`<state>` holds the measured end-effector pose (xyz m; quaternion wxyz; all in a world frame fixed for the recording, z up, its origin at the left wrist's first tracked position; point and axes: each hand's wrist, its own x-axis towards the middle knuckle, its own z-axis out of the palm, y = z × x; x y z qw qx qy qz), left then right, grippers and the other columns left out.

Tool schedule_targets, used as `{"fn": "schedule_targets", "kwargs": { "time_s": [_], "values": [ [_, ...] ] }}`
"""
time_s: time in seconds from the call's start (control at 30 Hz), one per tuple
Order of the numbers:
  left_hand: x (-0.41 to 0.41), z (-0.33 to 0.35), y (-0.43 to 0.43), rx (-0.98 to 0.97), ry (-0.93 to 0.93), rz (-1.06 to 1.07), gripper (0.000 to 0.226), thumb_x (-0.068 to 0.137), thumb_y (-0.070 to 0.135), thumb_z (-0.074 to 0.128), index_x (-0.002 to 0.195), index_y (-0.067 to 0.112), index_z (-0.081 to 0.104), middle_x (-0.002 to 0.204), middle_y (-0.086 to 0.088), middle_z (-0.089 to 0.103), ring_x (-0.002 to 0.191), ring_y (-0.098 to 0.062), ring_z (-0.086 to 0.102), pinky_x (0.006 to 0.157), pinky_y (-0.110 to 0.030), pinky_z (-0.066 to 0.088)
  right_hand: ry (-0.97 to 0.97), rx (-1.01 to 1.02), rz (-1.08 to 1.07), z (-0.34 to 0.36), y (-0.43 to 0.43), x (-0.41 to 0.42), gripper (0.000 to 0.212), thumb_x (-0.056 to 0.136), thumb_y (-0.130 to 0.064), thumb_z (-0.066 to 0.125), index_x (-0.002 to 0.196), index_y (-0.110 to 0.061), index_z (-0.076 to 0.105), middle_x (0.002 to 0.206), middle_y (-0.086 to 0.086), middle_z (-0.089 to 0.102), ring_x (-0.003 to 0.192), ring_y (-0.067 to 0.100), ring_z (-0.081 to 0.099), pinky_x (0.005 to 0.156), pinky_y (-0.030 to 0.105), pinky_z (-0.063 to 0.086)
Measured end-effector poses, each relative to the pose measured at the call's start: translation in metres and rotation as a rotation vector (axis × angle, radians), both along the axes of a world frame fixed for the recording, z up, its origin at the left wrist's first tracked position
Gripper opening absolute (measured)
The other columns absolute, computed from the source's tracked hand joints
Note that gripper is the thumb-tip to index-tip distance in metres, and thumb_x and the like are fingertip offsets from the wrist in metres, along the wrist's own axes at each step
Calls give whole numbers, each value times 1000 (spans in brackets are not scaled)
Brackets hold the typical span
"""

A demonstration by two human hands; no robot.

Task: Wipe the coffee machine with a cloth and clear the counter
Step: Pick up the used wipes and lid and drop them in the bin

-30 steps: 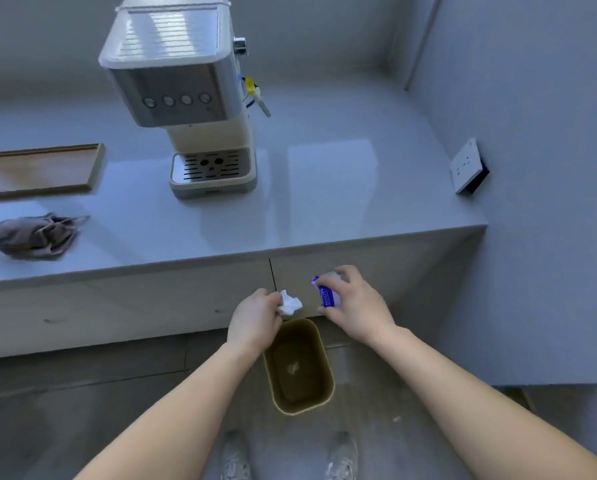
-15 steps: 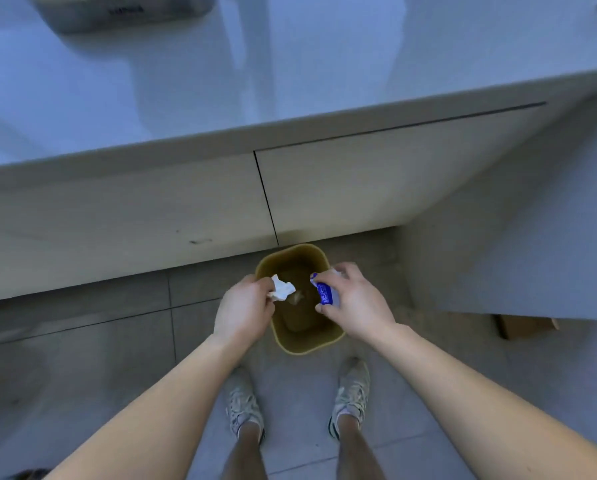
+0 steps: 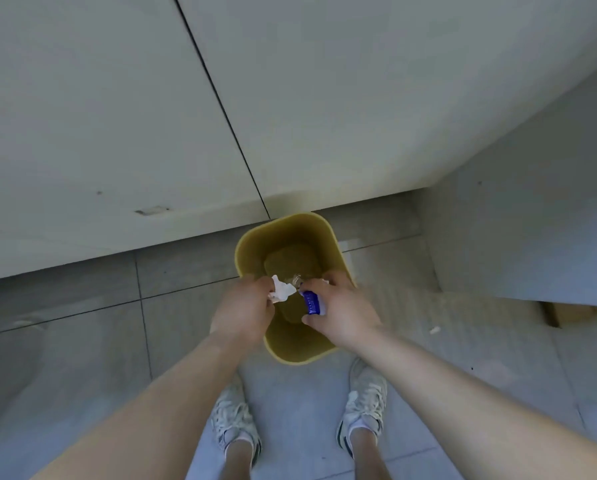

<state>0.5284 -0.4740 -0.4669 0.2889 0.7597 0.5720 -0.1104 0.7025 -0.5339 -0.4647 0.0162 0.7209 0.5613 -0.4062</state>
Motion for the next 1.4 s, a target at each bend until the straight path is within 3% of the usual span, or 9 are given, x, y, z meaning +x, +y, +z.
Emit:
{"fn": "schedule_targets", "kwargs": {
  "time_s": [0.27, 0.43, 0.57, 0.7, 0.93, 1.17, 1.4],
  "values": [
    [2, -45, 9, 78, 73, -163, 26, 95, 20, 55, 120, 21, 59, 98, -1, 51, 76, -15, 50, 63, -27, 42, 8, -42, -31, -59, 8, -13, 59, 85, -38, 71, 138, -42, 43, 151, 1, 31, 118, 30, 57, 99, 41, 52],
    [8, -44, 8, 122, 36, -178, 35, 87, 25, 64, 121, 23, 56, 114, 0, 49, 93, -16, 49, 69, -29, 48, 4, -49, -25, -58, 6, -11, 74, 82, -43, 74, 143, -47, 32, 155, 0, 23, 125, 34, 48, 99, 43, 52],
    [6, -38, 9, 124, 41, -186, 34, 87, 26, 62, 121, 23, 55, 114, 0, 50, 98, -19, 51, 73, -31, 50, -10, -30, -21, -53, 8, -8, 66, 86, -38, 70, 144, -37, 37, 151, -1, 33, 128, 32, 47, 105, 42, 47],
    [2, -26, 9, 129, 69, -195, 34, 87, 27, 59, 120, 24, 56, 109, -1, 51, 97, -22, 53, 74, -34, 47, -19, -15, -7, -39, 12, -2, 55, 89, -37, 64, 140, -36, 44, 146, -5, 40, 122, 30, 49, 99, 41, 48],
    [-7, 26, 13, 111, 117, -173, 38, 87, 32, 52, 125, 26, 51, 115, -3, 53, 103, -25, 55, 85, -40, 47, -31, 67, 46, 23, 33, 2, 54, 91, -36, 60, 142, -36, 43, 146, -7, 44, 124, 27, 48, 98, 41, 49],
    [-2, 107, 16, 165, 118, -147, 33, 88, 33, 48, 120, 26, 52, 115, -3, 55, 97, -26, 57, 71, -39, 49, -67, 143, 87, 107, 43, 2, 53, 91, -38, 60, 142, -36, 43, 144, -5, 47, 117, 28, 53, 93, 40, 52],
    [0, 237, 23, 307, 19, -64, 34, 89, 41, 51, 121, 29, 55, 108, 3, 58, 94, -19, 59, 76, -32, 49, -123, 253, 115, 233, 51, 15, 56, 89, -42, 61, 141, -38, 41, 142, -3, 47, 120, 27, 50, 96, 42, 52]
  ]
}}
